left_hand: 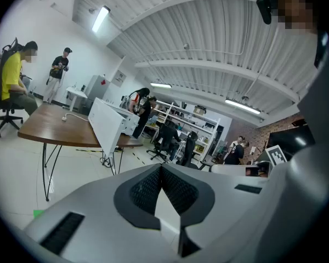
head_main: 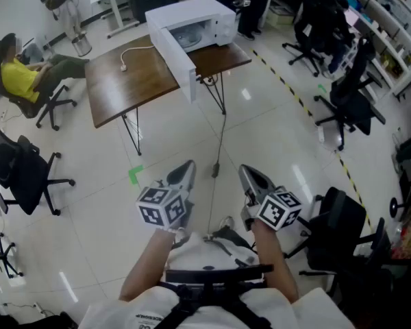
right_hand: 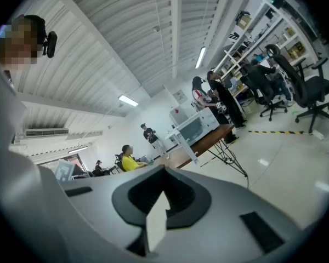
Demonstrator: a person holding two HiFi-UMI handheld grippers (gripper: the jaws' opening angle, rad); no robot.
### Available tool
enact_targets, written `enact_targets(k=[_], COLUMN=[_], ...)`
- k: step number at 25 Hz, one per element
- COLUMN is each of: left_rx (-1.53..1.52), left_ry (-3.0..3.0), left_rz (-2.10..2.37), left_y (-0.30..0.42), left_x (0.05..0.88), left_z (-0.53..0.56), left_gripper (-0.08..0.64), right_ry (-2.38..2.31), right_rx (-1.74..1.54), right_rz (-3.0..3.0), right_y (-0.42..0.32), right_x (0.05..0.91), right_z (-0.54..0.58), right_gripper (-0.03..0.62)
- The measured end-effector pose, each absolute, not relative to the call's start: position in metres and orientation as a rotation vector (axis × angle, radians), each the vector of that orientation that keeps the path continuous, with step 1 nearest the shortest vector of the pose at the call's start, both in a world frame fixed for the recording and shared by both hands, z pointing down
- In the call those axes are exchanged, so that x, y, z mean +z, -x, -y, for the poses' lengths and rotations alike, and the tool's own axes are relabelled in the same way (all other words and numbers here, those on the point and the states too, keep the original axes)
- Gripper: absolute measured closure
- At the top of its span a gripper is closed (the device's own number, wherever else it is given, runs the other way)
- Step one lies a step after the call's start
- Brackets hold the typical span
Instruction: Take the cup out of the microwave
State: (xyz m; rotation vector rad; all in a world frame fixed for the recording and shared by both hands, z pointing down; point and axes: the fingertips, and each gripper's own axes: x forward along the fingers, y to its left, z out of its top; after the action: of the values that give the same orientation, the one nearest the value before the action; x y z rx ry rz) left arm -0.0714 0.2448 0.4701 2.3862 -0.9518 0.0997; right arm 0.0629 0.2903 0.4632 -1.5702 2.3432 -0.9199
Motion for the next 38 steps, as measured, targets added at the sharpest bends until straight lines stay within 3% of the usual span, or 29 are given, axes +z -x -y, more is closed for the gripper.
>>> enact_targets(k=[38], left_rx=[0.184], left_ry=[-2.383], left_rz=[1.029], left_y=[-0.023], left_x=[0.478], left_z=[-0.244], left_gripper=[0.572], right_ry=[1.451], right_rx=[-0.969], right_rz=[-2.369], right_y=[-0.151], right_x=[0.477], right_z=[-0.275], right_gripper=[0.584])
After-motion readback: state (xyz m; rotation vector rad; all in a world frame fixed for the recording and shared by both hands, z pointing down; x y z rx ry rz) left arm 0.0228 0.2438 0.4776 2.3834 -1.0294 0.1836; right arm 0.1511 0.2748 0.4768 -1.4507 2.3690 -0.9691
